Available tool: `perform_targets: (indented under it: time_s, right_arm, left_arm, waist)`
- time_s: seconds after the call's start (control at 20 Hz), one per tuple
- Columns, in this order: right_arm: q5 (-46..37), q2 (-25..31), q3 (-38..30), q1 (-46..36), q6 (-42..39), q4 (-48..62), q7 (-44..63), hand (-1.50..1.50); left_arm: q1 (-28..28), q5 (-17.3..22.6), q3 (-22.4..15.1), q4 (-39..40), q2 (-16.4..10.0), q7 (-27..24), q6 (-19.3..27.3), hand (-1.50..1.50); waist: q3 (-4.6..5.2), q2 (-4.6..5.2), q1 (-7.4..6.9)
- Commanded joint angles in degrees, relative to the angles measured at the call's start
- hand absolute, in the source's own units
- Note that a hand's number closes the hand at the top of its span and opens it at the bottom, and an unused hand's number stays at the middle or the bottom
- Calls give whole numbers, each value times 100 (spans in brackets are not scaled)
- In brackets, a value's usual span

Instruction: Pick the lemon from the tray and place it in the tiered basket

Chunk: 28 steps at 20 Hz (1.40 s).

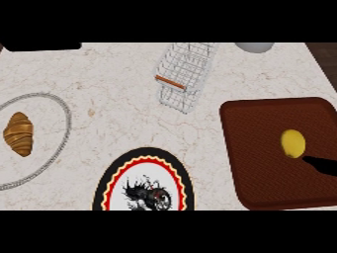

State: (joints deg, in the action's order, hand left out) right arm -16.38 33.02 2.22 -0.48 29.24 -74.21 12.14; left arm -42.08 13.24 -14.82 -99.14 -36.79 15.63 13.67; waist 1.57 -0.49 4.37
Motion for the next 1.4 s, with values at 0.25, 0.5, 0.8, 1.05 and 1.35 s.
perform_targets:
  time_s: [0.25,0.5,0.8,1.05,1.35]
  right_arm:
    - [-429,262,792,-237,-1151,99,1613,-150]
    - [-665,149,898,-591,-1177,33,2476,-150]
    - [-874,177,1030,-838,-1494,139,3416,-150]
    - [-1117,19,1209,-945,-1500,210,3888,-150]
    - [-1531,-110,1405,-1065,-1376,274,4315,-150]
  left_arm:
    - [1610,243,254,-895,505,-865,-205,0]
    - [1792,332,269,-772,640,-903,-321,0]
    - [1887,343,322,-661,734,-986,-383,0]
    - [1971,440,417,-585,741,-982,-520,0]
    - [1998,465,536,-454,755,-1055,-587,0]
  waist:
    - [-23,-3,-167]
    - [-55,-15,-176]
    - [-76,-15,-174]
    - [-101,-6,-139]
    - [-107,-28,-112]
